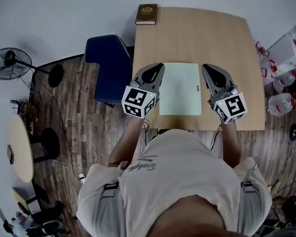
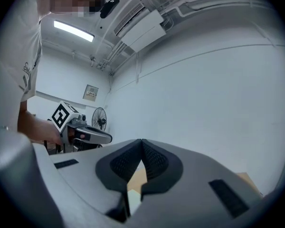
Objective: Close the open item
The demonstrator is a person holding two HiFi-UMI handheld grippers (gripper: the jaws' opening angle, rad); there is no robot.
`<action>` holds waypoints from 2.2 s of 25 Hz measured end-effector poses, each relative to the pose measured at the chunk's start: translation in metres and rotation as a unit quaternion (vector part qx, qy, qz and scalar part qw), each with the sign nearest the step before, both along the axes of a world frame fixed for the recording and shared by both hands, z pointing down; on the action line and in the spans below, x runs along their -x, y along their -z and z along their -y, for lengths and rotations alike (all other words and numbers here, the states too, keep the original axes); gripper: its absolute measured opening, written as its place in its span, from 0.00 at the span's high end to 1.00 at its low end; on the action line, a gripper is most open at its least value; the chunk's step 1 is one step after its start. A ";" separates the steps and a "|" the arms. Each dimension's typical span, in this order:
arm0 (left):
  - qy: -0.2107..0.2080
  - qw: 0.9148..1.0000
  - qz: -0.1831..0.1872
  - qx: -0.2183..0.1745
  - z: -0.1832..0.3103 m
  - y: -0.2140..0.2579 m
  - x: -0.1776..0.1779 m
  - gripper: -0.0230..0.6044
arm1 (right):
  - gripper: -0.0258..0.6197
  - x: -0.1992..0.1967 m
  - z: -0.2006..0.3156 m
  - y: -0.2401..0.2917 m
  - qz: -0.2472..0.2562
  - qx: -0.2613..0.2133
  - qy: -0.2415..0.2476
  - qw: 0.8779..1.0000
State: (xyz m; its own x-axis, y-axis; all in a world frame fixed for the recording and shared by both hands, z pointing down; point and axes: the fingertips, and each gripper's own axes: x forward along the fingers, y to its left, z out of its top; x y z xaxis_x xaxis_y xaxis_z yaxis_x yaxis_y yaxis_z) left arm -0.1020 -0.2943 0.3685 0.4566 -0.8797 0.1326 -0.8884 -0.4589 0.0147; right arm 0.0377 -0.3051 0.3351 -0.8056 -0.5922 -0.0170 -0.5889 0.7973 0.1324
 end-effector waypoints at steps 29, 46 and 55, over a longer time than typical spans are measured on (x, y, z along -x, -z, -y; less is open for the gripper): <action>0.007 1.000 0.029 0.007 -0.001 -0.019 0.010 0.94 | 0.97 -0.004 -0.005 -0.025 -0.016 0.025 -0.034 0.999; 0.010 1.000 0.023 0.018 -0.011 -0.026 0.008 0.94 | 0.97 -0.005 -0.011 -0.033 -0.020 0.034 -0.029 0.999; 0.010 0.999 0.022 0.021 -0.016 -0.029 0.008 0.94 | 0.97 -0.009 -0.015 -0.038 -0.017 0.040 -0.032 0.999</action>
State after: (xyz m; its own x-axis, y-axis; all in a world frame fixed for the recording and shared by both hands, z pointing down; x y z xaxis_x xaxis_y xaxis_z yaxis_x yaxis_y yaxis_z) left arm -0.1097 -0.2782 0.3978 0.4328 -0.8815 0.1888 -0.8971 -0.4417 -0.0058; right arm 0.0462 -0.2900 0.3729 -0.7658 -0.6403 0.0603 -0.6346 0.7675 0.0905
